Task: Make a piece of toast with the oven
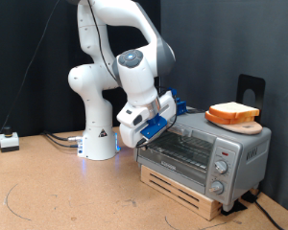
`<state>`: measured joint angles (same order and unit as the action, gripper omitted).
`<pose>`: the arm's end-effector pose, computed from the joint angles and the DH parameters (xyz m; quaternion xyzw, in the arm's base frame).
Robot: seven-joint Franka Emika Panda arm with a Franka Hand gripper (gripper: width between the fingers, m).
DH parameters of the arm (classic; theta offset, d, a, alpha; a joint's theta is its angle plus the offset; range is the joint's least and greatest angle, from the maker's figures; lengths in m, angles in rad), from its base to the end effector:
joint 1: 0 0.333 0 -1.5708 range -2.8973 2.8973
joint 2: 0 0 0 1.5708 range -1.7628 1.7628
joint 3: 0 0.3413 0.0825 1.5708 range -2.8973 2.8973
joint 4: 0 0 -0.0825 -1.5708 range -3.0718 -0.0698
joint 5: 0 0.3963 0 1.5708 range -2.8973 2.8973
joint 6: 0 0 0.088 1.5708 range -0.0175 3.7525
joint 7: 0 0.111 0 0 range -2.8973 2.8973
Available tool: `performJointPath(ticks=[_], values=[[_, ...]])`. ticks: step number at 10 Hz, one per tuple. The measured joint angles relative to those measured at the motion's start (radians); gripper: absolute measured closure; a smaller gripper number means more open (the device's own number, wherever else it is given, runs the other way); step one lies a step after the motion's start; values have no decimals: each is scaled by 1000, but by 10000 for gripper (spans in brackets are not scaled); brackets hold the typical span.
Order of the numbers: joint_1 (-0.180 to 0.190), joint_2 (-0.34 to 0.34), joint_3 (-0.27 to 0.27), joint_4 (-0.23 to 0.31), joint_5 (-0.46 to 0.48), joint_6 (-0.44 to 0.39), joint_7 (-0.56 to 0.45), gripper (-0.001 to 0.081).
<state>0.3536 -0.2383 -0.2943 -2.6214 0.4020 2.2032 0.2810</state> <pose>0.3990 0.0420 0.3274 -0.9504 0.2322 0.1275 0.1628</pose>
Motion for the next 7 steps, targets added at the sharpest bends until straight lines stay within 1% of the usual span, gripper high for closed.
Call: performJointPath(ticks=[2, 3, 5, 6, 7], values=[[1, -23, 18, -6, 1, 0, 21, -4], [1, -40, 19, -5, 4, -19, 21, -4], [-1, -100, 22, -5, 1, -97, 22, -4], [-8, -130, 22, -6, -23, -132, 37, -4], [-22, -157, 24, -9, -70, -147, 68, -4]])
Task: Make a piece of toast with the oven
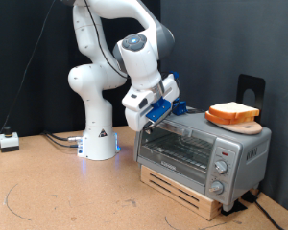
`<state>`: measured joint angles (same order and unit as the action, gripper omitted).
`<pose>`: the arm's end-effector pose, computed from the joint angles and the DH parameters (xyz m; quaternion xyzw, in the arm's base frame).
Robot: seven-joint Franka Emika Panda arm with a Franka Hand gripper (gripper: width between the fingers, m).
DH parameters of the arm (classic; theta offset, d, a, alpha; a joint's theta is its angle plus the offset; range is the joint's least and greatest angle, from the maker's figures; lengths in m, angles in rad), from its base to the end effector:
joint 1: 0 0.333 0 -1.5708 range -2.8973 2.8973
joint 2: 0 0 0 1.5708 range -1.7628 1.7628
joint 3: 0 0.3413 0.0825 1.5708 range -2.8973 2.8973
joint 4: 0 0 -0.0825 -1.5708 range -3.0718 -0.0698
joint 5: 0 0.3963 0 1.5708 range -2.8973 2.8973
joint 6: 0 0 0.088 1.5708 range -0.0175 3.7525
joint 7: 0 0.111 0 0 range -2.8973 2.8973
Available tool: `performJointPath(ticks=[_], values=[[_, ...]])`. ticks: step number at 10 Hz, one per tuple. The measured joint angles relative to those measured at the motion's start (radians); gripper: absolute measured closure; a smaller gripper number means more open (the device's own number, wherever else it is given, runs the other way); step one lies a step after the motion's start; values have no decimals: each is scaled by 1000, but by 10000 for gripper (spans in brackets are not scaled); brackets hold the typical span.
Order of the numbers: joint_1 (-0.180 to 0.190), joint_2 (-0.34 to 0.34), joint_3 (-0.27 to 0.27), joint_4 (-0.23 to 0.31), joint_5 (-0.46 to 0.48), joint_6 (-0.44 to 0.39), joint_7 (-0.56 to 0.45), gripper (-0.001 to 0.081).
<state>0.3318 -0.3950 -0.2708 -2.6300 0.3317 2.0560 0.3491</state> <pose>0.3746 0.0448 0.3748 -0.9531 0.2150 0.1370 0.1629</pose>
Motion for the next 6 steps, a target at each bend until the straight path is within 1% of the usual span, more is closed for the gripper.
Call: performJointPath(ticks=[1, 3, 6], values=[[-16, -17, 4, -6, -48, -5, 37, -4], [-43, -22, 9, -20, -116, -6, 94, -4], [-64, -21, 9, -36, -160, 6, 120, -4]])
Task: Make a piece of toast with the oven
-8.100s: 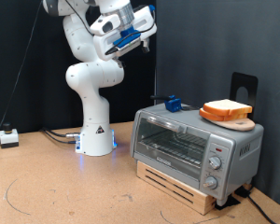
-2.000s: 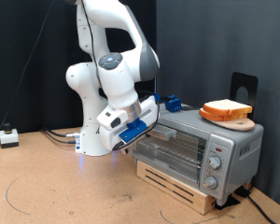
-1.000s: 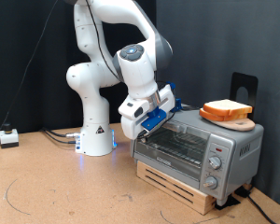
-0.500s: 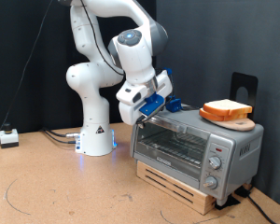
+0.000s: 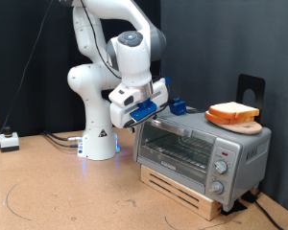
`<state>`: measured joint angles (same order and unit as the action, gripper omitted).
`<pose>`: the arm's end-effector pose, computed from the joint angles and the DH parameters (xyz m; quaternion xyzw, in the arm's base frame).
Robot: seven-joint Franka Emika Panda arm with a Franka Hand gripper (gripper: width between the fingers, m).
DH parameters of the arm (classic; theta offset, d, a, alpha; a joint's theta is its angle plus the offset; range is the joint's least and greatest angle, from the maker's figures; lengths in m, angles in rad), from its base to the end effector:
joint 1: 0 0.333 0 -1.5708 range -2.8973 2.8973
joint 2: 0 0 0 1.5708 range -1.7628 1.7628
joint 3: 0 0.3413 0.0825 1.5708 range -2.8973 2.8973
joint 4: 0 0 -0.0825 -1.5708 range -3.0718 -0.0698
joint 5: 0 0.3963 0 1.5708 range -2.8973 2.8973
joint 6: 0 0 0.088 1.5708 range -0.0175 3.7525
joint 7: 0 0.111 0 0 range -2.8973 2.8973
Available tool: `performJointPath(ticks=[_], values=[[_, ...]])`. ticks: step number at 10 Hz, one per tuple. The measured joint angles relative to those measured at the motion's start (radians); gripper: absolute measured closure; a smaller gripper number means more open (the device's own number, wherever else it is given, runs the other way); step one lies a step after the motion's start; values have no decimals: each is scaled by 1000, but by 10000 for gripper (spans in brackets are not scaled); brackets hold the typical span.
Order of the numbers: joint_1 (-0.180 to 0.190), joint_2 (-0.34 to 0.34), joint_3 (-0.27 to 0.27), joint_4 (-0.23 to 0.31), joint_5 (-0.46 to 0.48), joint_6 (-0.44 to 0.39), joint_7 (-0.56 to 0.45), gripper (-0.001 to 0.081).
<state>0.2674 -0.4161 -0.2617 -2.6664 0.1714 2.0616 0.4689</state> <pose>0.3639 0.0162 0.3650 -0.9530 0.2575 0.1295 0.0939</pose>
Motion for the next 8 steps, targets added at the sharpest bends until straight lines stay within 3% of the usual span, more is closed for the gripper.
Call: performJointPath(ticks=[4, 8], values=[[-62, 11, -3, 0, -73, 54, 42, -4], [-151, 110, -22, 10, -172, 173, 91, -4]])
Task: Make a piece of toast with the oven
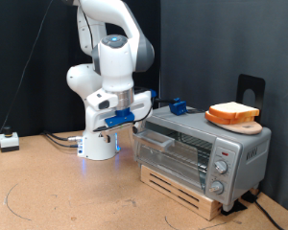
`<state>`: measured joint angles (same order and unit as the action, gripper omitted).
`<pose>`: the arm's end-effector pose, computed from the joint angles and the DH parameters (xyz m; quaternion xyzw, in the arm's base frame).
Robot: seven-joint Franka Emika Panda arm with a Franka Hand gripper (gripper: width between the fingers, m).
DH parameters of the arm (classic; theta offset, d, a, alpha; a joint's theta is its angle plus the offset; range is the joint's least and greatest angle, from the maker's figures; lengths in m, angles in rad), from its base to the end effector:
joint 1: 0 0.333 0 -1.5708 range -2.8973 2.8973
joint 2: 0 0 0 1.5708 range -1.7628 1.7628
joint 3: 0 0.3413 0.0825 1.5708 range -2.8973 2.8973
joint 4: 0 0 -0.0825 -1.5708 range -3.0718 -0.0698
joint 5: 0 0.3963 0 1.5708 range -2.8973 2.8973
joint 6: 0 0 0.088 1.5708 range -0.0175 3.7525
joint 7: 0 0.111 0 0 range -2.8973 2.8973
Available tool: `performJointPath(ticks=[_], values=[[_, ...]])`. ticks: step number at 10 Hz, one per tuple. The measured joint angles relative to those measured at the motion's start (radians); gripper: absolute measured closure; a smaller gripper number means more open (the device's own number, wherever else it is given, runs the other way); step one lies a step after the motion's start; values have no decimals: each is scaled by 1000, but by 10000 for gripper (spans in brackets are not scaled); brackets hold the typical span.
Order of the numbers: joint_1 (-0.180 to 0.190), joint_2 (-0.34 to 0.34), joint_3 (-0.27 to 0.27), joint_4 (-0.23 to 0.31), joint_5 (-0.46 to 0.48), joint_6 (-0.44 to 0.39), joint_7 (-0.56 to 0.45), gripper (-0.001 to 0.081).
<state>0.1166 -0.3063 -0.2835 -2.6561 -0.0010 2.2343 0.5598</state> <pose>0.3857 -0.0605 0.3386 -0.9353 0.3457 0.0705 0.0281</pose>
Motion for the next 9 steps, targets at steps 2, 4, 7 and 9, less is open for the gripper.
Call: performJointPath(ticks=[2, 4, 7, 9], values=[[-21, 76, -14, 6, -18, 76, -2, -4], [-30, 142, -30, 22, -19, 134, -5, -4], [-30, 220, -46, 53, 9, 199, -32, -4], [-30, 263, -47, 75, 47, 221, -58, -4]])
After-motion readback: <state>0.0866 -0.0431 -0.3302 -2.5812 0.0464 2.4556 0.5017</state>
